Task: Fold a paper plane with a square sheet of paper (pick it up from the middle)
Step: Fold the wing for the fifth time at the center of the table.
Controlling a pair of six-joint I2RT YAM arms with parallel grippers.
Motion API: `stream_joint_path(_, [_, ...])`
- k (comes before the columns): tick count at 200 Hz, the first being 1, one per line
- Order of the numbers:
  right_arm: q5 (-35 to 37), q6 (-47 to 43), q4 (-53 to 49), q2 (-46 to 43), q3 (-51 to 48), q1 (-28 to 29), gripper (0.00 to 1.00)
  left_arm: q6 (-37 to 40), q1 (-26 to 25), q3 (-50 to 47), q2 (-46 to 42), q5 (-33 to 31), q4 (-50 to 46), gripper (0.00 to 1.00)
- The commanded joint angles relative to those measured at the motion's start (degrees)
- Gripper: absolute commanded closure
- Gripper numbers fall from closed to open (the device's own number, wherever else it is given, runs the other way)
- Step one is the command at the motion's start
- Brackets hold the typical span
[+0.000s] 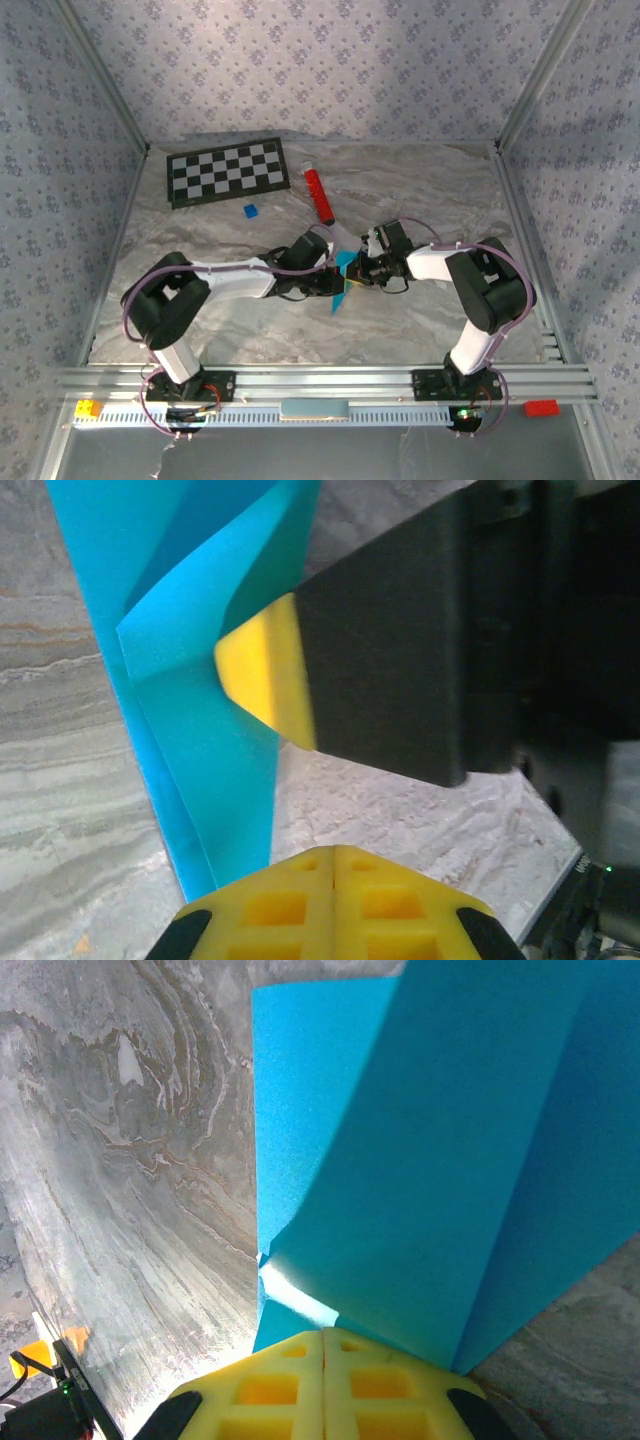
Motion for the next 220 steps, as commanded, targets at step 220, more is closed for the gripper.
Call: stream_joint_path(220, [6.1,0.0,-5.6,-6.8,-0.2,-0.2,0.89,2.3,-1.1,-5.7,6.1,-3.6,-5.6,1.0])
